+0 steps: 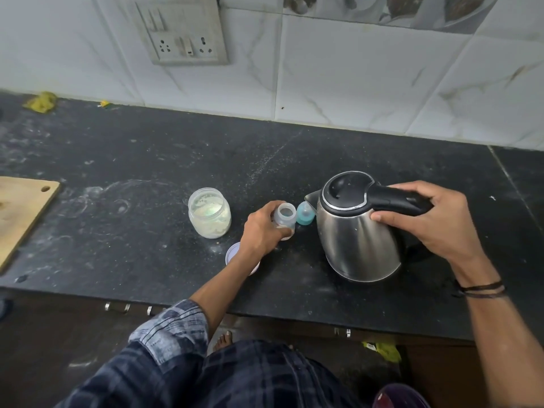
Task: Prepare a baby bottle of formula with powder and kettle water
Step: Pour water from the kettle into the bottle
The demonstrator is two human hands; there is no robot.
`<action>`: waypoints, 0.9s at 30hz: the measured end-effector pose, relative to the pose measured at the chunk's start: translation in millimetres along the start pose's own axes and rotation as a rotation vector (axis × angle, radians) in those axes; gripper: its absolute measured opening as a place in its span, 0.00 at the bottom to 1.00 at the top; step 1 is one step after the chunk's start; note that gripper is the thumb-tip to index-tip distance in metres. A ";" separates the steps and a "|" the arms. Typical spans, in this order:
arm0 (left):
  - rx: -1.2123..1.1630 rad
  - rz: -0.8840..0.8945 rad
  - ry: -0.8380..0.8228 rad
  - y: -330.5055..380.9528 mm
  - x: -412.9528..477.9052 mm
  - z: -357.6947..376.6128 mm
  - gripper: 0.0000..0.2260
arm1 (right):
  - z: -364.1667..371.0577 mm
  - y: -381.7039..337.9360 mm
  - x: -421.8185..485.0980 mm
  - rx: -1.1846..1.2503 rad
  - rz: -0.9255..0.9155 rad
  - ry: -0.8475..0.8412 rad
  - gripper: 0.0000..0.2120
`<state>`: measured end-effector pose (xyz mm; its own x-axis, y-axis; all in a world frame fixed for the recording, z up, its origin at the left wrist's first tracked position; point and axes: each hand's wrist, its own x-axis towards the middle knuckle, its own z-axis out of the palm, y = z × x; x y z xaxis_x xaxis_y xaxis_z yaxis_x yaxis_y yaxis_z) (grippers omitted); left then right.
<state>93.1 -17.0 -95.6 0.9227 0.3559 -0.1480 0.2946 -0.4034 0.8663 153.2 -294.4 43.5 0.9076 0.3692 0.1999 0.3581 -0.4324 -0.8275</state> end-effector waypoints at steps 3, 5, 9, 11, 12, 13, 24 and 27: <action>-0.010 0.024 0.013 4.2 0.1 -3.2 0.26 | 1.5 -5.4 8.5 -0.028 -0.003 -0.034 0.21; -0.014 0.045 0.024 9.0 1.3 -6.4 0.26 | 2.3 -7.1 13.9 -0.055 0.000 -0.052 0.22; 0.003 0.076 0.055 18.3 2.4 -13.8 0.25 | 5.5 -12.3 22.0 -0.093 -0.006 -0.092 0.22; 0.034 0.083 0.068 20.8 2.1 -16.7 0.25 | 8.1 -16.3 25.6 -0.105 -0.005 -0.116 0.23; 0.053 0.083 0.073 21.2 2.2 -17.9 0.25 | 9.5 -18.3 27.6 -0.111 -0.002 -0.131 0.23; 0.074 0.083 0.077 21.4 2.2 -19.2 0.25 | 11.1 -20.6 29.3 -0.118 0.001 -0.146 0.23; 0.196 0.088 0.074 15.1 -0.2 -22.2 0.28 | 24.3 -38.7 47.2 -0.229 0.048 -0.220 0.21; 0.203 0.089 0.075 14.6 -0.8 -22.8 0.27 | 28.5 -40.6 51.0 -0.274 0.057 -0.231 0.22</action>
<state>91.0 -4.0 -72.0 0.9286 0.3697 -0.0328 0.2635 -0.5945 0.7597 178.7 -234.5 72.4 0.8653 0.5012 0.0077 0.3826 -0.6505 -0.6561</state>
